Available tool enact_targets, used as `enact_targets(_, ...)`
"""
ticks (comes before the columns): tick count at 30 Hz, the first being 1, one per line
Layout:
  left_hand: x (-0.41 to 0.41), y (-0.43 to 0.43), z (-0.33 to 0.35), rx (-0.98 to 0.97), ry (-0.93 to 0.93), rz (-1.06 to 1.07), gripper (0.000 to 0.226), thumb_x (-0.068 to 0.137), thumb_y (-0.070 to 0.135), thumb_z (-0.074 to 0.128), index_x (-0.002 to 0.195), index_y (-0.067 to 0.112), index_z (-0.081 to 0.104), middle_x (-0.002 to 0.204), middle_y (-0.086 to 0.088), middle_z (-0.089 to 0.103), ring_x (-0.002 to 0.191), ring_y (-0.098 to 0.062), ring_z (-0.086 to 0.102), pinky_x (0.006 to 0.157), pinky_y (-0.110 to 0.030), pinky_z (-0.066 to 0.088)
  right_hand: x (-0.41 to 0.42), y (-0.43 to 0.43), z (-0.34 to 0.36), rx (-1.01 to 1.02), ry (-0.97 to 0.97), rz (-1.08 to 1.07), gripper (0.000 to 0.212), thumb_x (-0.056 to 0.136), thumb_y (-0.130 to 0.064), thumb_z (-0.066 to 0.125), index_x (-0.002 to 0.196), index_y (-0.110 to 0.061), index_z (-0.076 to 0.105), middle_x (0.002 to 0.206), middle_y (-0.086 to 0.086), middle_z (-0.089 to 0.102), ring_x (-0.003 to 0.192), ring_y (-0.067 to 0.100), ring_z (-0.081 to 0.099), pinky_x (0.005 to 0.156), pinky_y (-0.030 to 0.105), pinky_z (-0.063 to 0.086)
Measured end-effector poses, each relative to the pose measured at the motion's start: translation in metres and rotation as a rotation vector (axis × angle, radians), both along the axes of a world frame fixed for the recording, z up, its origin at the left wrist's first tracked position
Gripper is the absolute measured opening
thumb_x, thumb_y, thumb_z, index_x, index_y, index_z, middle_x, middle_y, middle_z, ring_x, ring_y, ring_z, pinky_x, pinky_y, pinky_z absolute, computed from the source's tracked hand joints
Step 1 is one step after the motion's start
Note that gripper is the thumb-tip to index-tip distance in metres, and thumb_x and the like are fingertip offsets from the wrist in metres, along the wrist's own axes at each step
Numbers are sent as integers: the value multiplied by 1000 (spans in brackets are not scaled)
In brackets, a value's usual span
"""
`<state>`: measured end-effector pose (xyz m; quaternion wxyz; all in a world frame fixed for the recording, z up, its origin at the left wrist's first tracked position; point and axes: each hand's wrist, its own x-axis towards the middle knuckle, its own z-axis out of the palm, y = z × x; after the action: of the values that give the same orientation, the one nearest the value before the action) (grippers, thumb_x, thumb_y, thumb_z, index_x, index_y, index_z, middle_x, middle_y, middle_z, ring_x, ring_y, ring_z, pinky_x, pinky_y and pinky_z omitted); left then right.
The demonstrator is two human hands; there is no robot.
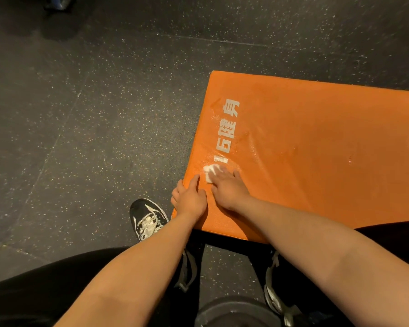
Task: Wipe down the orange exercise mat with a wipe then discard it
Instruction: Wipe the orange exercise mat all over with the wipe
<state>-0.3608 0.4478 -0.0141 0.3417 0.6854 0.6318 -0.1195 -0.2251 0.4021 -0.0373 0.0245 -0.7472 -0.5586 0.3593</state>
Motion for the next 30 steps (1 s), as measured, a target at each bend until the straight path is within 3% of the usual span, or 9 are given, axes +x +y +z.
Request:
enact_targets(3,6,10,-1,0,-21,-4,56,100,38,42,154,42,29,164,-14,13,147,-38,14,122,-50,11,18,7,-4,-90,-90,-240,62,108,-36,30,163,-22,6,170,1,-6,156,21,-12,124,49,-7)
enact_targets(5,9,18,-2,-9,-24,-2,56,100,38,42,155,41,27,164,-13,16,146,-38,16,121,-50,13,16,11,-4,-103,-99,-278,63,108,-37,30,163,-20,5,170,2,-7,156,22,-12,124,49,-7)
enact_targets(10,14,30,-11,-42,-35,8,55,101,42,40,154,43,26,163,-9,20,145,-34,19,118,-49,16,-2,8,-3,30,37,37,57,107,-34,34,162,-24,20,170,-1,6,157,16,1,124,48,-5)
enact_targets(13,14,28,-15,-15,-22,9,54,101,45,41,153,44,28,159,-10,24,141,-35,23,116,-48,17,14,12,-11,50,7,86,56,108,-37,33,162,-30,19,170,-5,7,157,17,-2,124,50,-7)
enact_targets(19,13,32,-11,32,-24,18,55,100,47,45,152,46,28,149,-10,31,131,-34,30,112,-46,21,32,40,-12,-70,-63,-333,62,109,-42,29,163,-22,6,170,2,-10,156,24,-13,123,49,-8)
enact_targets(26,1,13,-10,53,-10,5,57,103,42,42,155,44,20,150,-13,32,130,-34,32,113,-44,20,3,42,-12,98,21,56,53,108,-26,35,160,-24,26,169,1,15,156,20,8,125,43,-1)
enact_targets(28,-2,8,-9,64,-13,11,58,103,42,43,156,43,19,150,-14,32,130,-34,33,114,-44,21,18,41,-13,102,-24,131,54,108,-29,34,161,-30,23,169,-4,12,156,18,6,124,47,-6)
enact_targets(30,0,9,-7,69,-18,29,58,103,41,44,156,43,20,149,-13,33,131,-34,33,114,-43,21,33,41,-13,54,-71,41,58,109,-33,32,163,-30,11,170,-4,1,157,20,-2,123,49,-6)
